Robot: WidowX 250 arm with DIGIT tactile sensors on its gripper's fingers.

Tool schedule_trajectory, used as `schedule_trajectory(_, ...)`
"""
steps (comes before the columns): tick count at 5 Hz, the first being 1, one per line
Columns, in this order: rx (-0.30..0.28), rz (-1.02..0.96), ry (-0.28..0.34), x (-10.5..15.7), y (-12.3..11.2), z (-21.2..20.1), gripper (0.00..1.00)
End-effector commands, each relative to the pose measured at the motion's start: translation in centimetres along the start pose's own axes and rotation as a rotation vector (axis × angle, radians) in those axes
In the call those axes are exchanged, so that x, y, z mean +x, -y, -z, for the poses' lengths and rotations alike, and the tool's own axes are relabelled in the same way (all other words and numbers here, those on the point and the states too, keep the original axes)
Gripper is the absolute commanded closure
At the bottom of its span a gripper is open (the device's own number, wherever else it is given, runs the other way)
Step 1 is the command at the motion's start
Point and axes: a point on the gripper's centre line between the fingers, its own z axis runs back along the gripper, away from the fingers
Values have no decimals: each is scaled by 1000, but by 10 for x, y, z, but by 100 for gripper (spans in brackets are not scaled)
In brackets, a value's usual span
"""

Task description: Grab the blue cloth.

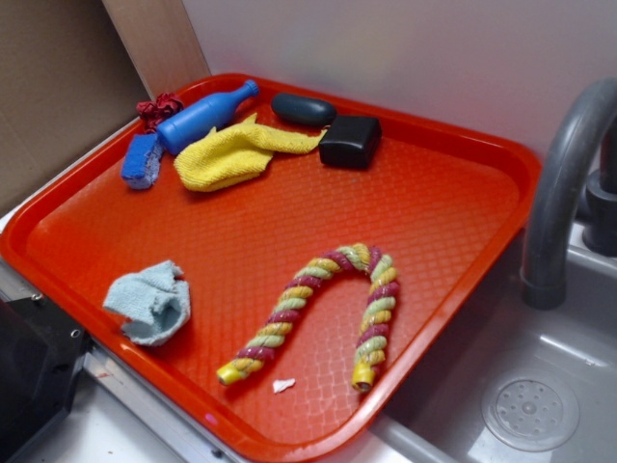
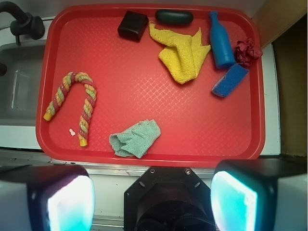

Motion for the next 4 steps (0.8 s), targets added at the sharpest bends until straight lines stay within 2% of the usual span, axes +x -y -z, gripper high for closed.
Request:
schedule_trajectory(1, 0, 0, 0, 0, 0, 0, 0)
schedule_trajectory(2, 12, -53, 4, 7, 5, 51, 0)
schedule_trajectory(3, -2, -166, 1, 0, 8, 101, 0)
schedule_trajectory(4, -46, -219, -21, -9, 19, 149, 0)
